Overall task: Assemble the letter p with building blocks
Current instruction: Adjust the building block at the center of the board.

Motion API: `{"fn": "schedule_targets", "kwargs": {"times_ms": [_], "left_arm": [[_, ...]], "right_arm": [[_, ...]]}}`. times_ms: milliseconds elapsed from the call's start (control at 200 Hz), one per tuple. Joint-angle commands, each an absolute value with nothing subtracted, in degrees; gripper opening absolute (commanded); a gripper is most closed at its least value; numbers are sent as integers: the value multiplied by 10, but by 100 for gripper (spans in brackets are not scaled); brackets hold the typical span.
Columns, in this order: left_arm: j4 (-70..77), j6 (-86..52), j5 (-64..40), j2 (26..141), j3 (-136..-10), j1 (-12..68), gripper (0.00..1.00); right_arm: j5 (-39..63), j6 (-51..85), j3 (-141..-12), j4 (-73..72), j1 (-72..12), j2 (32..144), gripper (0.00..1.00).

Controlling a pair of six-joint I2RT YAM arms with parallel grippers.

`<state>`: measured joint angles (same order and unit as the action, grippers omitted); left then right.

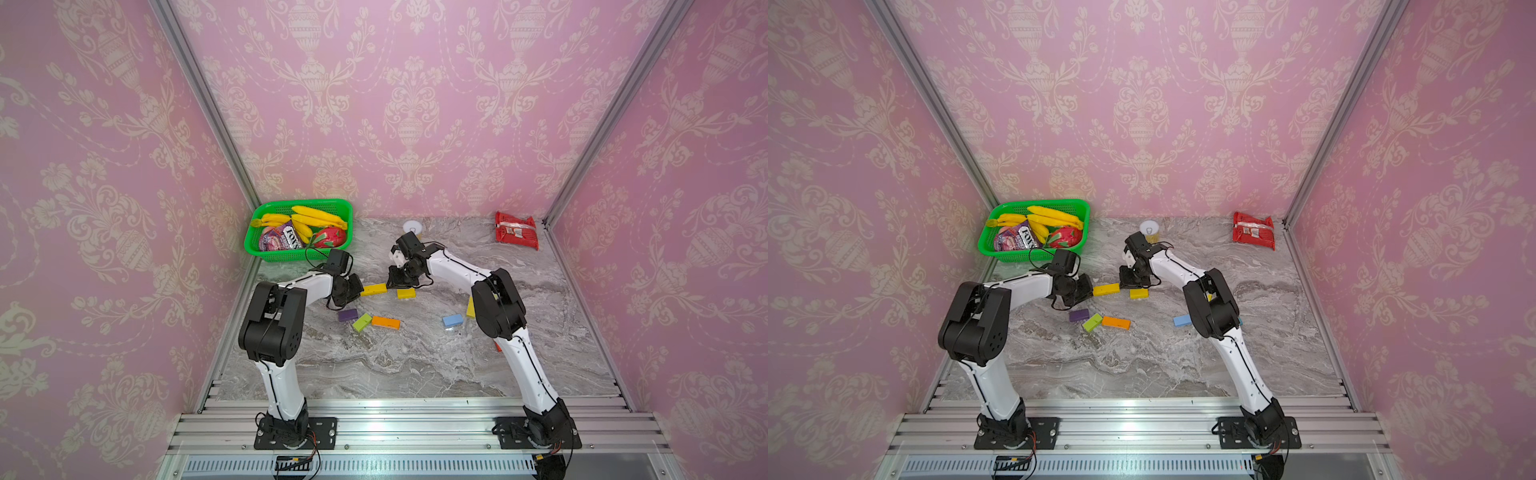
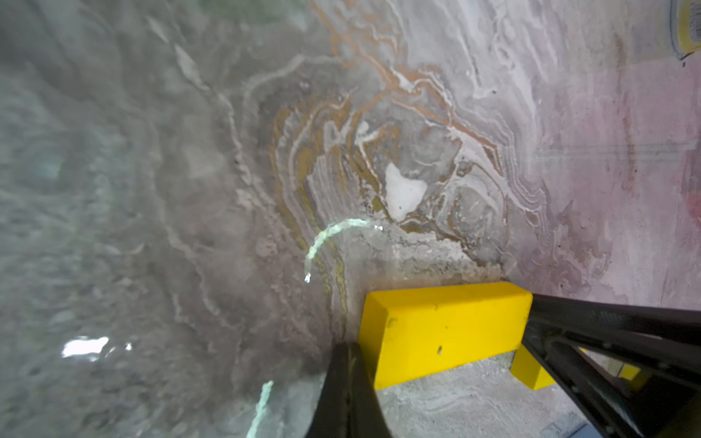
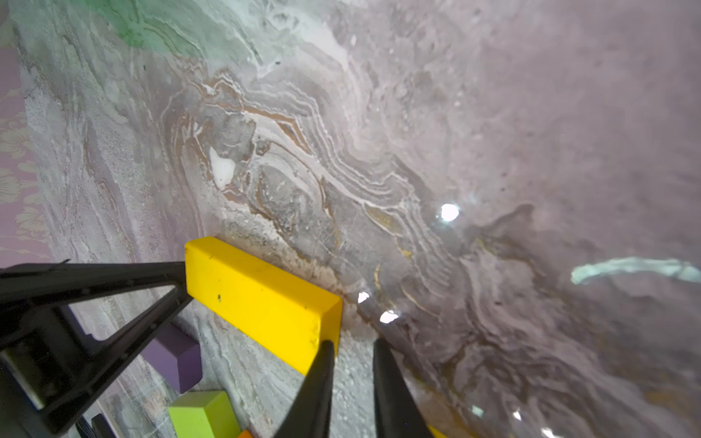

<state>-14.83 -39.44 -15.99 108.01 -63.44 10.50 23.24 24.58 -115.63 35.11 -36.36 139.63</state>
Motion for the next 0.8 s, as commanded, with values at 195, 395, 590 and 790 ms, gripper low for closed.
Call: {"fn": "schedule_targets", "kwargs": {"times_ms": [195, 395, 590, 790], "left_arm": [[-157, -353, -190, 1106, -618, 88, 0], [-160, -349, -186, 1108, -615, 85, 0], [-162, -336, -206, 1109, -617, 84, 0], [-170, -328, -195, 1092, -601, 85, 0]], "right_arm": [[268, 285, -1143, 348, -407, 1399, 23], [270, 289, -1153, 351, -407, 1409, 23], [277, 291, -1155, 348, -408, 1412, 23], [281, 293, -1173, 351, -408, 1423, 23]]}}
